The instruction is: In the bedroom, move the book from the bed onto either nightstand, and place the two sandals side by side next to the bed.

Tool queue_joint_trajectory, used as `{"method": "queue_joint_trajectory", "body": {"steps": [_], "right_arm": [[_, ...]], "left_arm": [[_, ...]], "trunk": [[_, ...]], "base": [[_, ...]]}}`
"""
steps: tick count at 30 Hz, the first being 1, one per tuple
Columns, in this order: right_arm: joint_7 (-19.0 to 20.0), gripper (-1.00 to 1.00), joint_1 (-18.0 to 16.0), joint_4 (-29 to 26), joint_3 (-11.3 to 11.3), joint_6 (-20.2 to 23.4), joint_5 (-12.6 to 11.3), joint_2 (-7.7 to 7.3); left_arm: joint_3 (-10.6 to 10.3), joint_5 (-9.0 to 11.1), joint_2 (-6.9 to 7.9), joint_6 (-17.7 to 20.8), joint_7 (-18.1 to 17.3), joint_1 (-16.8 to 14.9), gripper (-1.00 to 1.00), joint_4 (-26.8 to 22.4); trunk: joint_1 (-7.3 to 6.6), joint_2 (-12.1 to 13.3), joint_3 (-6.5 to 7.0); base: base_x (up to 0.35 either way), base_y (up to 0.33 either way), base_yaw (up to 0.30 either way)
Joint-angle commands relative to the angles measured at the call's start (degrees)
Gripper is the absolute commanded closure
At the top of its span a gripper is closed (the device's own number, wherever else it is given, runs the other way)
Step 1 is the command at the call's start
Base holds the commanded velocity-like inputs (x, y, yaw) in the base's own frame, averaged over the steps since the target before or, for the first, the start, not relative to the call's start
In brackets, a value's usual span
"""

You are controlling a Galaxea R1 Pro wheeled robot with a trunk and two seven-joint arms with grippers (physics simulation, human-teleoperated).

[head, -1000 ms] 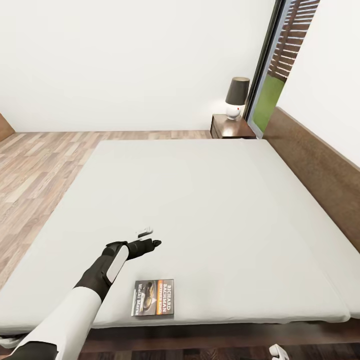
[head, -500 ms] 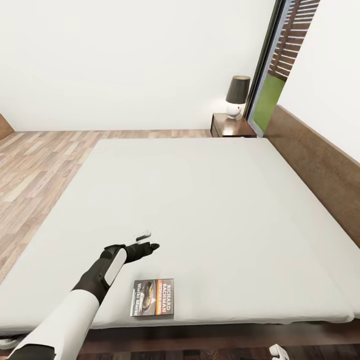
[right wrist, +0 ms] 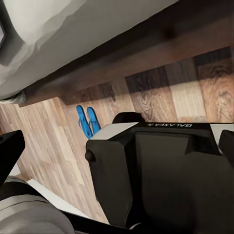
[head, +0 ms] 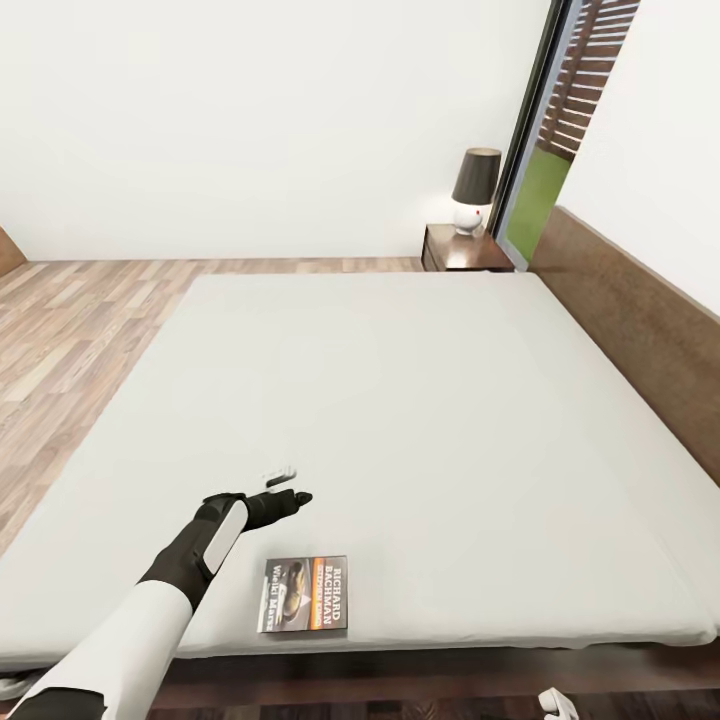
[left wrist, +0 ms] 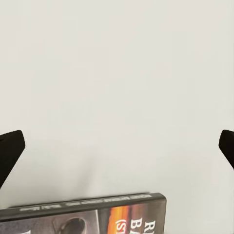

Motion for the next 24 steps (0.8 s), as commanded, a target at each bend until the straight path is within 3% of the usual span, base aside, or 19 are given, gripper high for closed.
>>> {"method": "queue_joint_trajectory", "body": {"steps": [1, 24], "right_arm": [[0.11, -1.0, -0.02, 0.01, -0.03, 0.52, -0.39, -0.01], [0.11, -1.0, -0.02, 0.02, -0.03, 0.52, -0.39, -0.01]], "left_arm": [[0.02, -0.07, 0.0, 0.24, -0.12, -0.02, -1.0, -0.05], [0.02, -0.08, -0.19, 0.15, -0.12, -0.02, -1.0, -0.01]], "trunk": [[0.23, -0.44, -0.23], [5.28, -9.67, -4.35]], "base": [[0.0, 0.0, 0.0], [0.0, 0.0, 0.0]]}}
